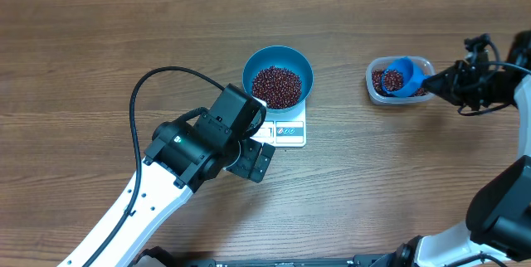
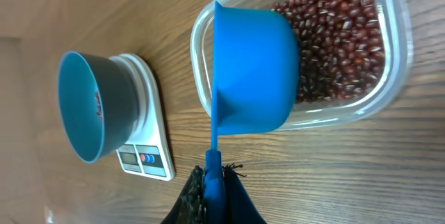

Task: Scoop item into bowl and weigh 150g on scale
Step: 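Lift the scoop and carry it over the blue bowl, then tip the scoop to pour beans into the bowl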

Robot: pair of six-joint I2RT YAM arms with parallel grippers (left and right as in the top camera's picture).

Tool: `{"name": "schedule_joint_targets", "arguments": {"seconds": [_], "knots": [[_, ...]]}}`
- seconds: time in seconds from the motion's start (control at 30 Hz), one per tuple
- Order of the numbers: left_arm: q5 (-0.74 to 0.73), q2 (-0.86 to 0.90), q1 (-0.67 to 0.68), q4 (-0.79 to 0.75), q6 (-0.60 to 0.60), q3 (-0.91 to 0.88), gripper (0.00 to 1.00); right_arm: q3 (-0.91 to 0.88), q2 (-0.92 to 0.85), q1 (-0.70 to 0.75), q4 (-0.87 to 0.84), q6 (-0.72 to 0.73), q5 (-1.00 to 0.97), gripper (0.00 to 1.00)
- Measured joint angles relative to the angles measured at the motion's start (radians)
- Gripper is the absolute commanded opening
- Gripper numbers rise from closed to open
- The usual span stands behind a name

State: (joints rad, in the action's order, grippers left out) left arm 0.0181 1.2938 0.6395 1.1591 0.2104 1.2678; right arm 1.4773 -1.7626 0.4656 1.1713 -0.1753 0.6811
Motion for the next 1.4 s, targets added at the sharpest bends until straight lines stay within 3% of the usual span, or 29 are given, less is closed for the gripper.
{"name": "schedule_joint_targets", "arguments": {"seconds": [0.43,0.73,1.13,1.4], "knots": [[0.0,0.0,0.0,0.0,0.0,0.0,1.0,0.0,0.002,0.025,0.023,-0.111,0.24,0.04],[0.0,0.0,0.0,0.0,0.0,0.0,1.0,0.0,0.122,-0.169,-0.131,-0.086,0.264,0.04],[0.0,0.0,0.0,0.0,0.0,0.0,1.0,0.028,0.208,-0.512,-0.264,0.065,0.079,0.04],[0.0,0.0,0.0,0.0,0.0,0.0,1.0,0.028,0.208,-0.66,-0.274,0.091,-0.119,0.04]]}}
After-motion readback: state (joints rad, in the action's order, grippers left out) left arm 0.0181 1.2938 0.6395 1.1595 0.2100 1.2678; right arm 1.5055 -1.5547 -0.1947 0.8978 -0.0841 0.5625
